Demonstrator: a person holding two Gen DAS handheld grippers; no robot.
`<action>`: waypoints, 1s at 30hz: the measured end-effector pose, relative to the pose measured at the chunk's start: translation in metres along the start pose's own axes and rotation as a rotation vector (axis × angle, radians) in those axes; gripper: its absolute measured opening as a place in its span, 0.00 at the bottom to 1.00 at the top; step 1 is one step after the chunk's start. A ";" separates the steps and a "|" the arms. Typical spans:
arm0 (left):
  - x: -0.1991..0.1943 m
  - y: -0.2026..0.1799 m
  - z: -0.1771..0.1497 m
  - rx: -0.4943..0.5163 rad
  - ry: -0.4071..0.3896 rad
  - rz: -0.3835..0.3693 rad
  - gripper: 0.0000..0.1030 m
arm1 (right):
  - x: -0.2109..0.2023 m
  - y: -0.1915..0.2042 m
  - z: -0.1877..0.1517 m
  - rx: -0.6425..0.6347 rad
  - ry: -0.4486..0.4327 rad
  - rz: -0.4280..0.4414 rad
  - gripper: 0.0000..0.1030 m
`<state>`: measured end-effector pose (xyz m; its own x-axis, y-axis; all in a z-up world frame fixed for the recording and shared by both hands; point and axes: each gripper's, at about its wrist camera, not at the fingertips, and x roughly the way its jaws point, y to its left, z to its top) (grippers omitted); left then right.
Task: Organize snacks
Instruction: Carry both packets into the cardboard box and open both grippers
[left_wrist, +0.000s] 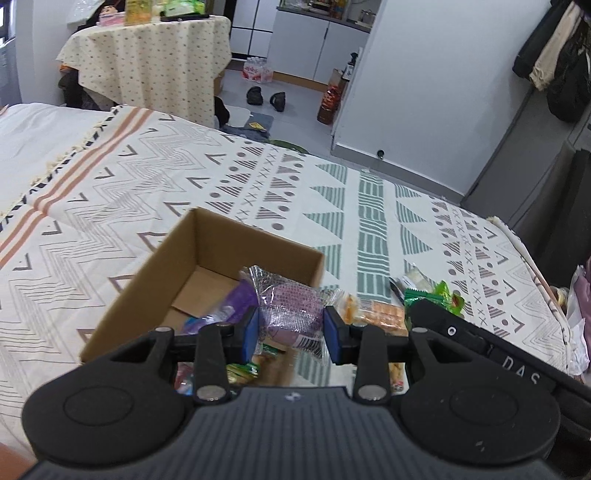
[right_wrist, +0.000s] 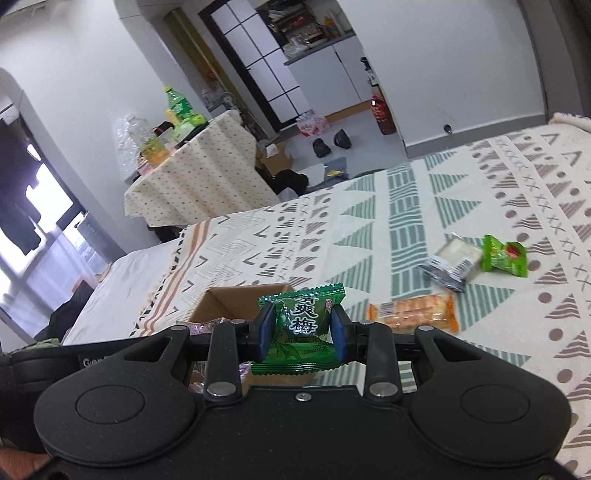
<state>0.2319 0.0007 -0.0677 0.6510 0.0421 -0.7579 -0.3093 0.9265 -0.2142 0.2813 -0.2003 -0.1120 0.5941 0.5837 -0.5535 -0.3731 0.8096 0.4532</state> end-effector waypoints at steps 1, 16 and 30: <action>-0.002 0.004 0.001 -0.005 -0.003 0.001 0.35 | 0.001 0.003 -0.001 -0.005 0.000 0.002 0.31; -0.003 0.060 0.012 -0.070 -0.007 0.002 0.35 | 0.023 0.037 -0.010 -0.058 -0.001 0.000 0.31; 0.003 0.094 0.024 -0.117 0.031 0.017 0.50 | 0.045 0.065 -0.020 -0.109 0.004 0.060 0.35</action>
<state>0.2217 0.0973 -0.0752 0.6241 0.0444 -0.7801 -0.4003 0.8756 -0.2704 0.2692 -0.1207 -0.1216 0.5660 0.6311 -0.5305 -0.4832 0.7753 0.4067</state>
